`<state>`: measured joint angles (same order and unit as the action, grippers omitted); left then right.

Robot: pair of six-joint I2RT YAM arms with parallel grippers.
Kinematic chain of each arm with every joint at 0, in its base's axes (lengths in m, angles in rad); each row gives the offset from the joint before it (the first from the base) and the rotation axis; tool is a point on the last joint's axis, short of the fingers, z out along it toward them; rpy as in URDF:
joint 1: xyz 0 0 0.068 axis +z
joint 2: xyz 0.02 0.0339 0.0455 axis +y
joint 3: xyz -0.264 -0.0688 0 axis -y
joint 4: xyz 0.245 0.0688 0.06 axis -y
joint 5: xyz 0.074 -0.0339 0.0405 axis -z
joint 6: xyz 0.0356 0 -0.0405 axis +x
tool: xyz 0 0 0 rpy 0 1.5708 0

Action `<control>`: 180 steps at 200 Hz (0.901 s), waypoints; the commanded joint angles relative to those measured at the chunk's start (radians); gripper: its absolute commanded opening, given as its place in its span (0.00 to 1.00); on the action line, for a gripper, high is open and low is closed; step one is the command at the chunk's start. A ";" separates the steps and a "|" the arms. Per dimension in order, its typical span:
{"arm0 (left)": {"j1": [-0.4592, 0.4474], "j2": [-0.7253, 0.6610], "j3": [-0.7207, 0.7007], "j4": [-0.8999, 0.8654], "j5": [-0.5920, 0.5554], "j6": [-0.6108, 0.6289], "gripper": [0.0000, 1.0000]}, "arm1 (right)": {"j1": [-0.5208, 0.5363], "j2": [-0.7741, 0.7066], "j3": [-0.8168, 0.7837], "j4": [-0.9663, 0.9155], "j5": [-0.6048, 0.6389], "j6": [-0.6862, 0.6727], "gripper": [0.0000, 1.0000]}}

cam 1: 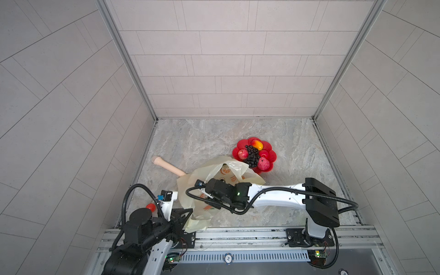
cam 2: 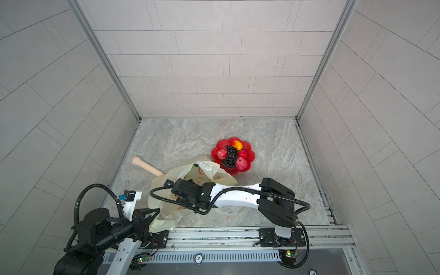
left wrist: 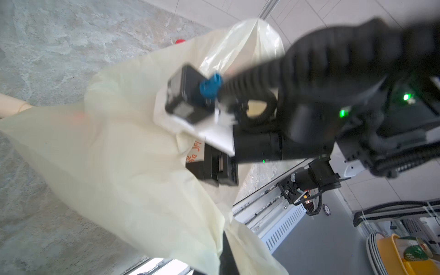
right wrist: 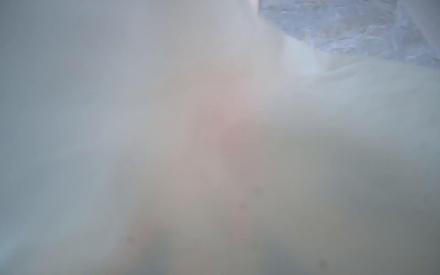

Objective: Take fruits out of the plastic bag
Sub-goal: Take out the fake fruit from the plastic bag.

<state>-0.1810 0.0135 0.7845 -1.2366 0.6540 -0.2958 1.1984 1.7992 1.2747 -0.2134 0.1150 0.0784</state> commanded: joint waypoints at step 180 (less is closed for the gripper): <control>0.004 -0.010 0.008 0.076 -0.154 -0.090 0.00 | -0.057 0.424 0.465 -0.067 -0.064 0.048 0.99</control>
<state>-0.1806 0.0135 0.7975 -1.1976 0.4892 -0.3756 1.1343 2.1761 1.6920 -0.2745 0.0170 0.1127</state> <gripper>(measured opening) 0.047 0.995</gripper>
